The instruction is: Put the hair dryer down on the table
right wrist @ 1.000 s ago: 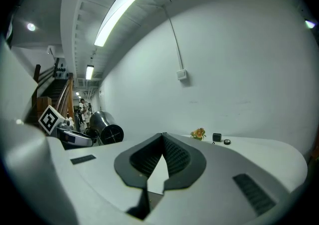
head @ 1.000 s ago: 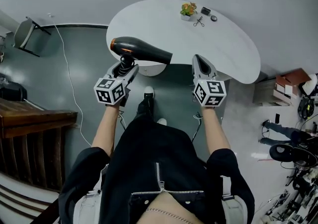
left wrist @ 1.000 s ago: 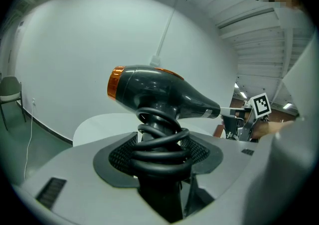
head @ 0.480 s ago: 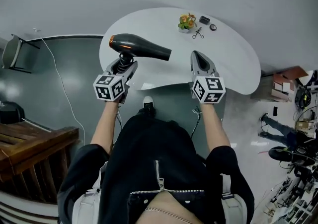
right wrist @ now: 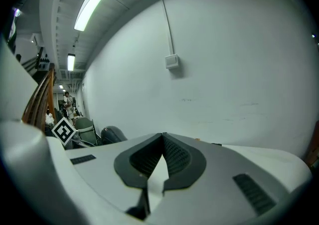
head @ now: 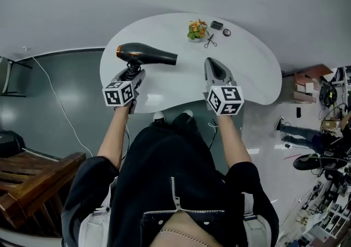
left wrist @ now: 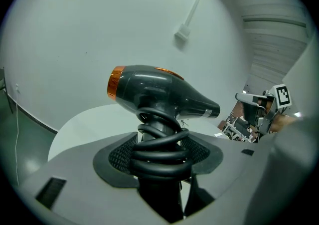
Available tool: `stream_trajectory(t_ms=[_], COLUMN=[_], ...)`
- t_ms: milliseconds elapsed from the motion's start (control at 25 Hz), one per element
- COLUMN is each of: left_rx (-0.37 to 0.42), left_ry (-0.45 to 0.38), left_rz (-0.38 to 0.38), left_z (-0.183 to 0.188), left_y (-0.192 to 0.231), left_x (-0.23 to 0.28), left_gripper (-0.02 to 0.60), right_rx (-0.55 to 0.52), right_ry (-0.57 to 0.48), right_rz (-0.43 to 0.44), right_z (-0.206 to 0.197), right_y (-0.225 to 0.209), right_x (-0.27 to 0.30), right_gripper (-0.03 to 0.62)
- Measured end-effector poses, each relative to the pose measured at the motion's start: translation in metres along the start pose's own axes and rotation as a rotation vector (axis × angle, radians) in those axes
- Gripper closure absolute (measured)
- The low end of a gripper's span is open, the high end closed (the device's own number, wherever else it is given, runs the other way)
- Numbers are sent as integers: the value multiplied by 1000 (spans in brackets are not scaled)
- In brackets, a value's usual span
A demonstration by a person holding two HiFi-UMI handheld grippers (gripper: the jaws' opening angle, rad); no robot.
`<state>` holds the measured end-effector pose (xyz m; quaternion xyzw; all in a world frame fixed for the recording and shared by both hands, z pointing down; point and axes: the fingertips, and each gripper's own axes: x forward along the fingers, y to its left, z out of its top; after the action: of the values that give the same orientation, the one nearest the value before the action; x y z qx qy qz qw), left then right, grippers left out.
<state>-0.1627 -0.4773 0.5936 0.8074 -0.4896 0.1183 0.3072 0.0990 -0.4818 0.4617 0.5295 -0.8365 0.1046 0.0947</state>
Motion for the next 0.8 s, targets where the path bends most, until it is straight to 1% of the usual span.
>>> stream_trajectory(t_ms=[120,280,320,440,560,800], left_rx=[-29,-109,-118,-113,-124,-151], left_ry=[38,59,68,118,175,249], left_rz=[23,41,47,85,122,151], left_z=[-9,-24,-27,-35,-53,-76], left_y=[13,28,31,47,62,74], left_x=[20,48,56,75,89,104], left_gripper=[307,307,307,307,306,305], right_rx=[-2,-17,-13,3,14,30], right_ry=[7,27,31,39,53,85], right_rz=[-5,-13,-22,-48,-69,-97], right_z=[1,-2,-3,-6,-15,-29], right_y=[-8,-24,-29,-41,-46,-53], right_x=[4,3,2,-1,-7,-17], right_gripper=[597,596,596,596,596,596])
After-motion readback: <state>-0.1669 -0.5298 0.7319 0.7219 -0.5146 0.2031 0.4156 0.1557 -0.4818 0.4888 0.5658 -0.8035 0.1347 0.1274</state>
